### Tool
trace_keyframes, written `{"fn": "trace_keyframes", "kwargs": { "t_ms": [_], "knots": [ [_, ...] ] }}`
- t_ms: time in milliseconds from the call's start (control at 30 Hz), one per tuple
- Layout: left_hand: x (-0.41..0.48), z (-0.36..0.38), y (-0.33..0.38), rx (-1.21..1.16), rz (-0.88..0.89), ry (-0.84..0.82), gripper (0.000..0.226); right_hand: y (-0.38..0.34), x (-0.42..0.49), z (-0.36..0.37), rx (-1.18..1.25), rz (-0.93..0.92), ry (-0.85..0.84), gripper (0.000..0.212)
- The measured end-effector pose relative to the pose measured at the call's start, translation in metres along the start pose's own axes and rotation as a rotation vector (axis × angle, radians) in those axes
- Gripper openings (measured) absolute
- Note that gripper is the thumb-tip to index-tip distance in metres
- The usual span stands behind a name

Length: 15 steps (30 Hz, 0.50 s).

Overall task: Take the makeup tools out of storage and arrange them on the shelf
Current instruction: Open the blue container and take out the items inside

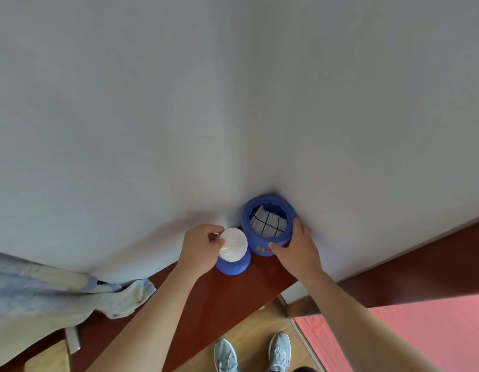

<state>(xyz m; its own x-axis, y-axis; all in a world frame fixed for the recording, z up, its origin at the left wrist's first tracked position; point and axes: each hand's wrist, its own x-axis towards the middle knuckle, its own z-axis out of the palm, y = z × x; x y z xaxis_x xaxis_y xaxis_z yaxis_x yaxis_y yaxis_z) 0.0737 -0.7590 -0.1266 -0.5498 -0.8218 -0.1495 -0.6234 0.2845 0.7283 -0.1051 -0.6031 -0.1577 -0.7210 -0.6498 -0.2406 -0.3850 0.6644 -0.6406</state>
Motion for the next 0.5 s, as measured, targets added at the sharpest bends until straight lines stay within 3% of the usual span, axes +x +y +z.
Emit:
{"fn": "trace_keyframes", "kwargs": {
  "t_ms": [500],
  "knots": [
    [-0.016,0.003,-0.071,0.092,-0.135,0.025,0.026,-0.003,-0.008,-0.002,-0.02,-0.017,0.001,0.092]
  ]
}}
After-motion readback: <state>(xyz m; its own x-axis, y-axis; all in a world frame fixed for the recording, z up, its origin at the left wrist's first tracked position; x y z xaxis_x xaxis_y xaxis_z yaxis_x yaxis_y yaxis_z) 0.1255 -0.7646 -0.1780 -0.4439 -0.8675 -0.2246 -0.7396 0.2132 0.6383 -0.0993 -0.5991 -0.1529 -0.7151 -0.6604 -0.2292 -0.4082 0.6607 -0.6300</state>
